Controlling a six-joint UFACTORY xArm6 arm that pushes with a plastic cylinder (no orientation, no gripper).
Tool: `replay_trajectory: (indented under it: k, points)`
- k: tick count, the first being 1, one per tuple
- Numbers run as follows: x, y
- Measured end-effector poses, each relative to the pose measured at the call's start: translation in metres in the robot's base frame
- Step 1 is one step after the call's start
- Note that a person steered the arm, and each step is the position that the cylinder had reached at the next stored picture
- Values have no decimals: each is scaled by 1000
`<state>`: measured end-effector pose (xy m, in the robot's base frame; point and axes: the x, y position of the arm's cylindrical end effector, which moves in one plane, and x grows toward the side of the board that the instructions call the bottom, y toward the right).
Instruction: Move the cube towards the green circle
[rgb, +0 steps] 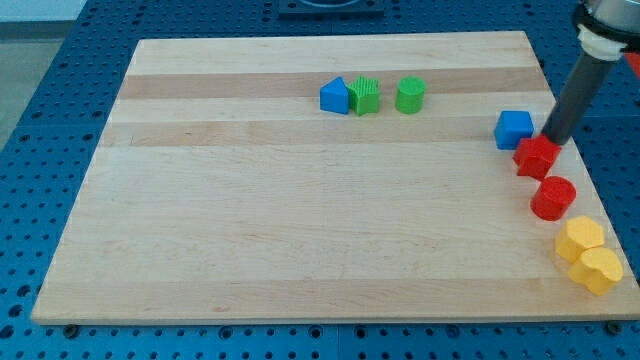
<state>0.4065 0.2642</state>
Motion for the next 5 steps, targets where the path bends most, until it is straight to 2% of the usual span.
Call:
replay_trajectory:
  k: [5]
  points:
    - [-4,-78]
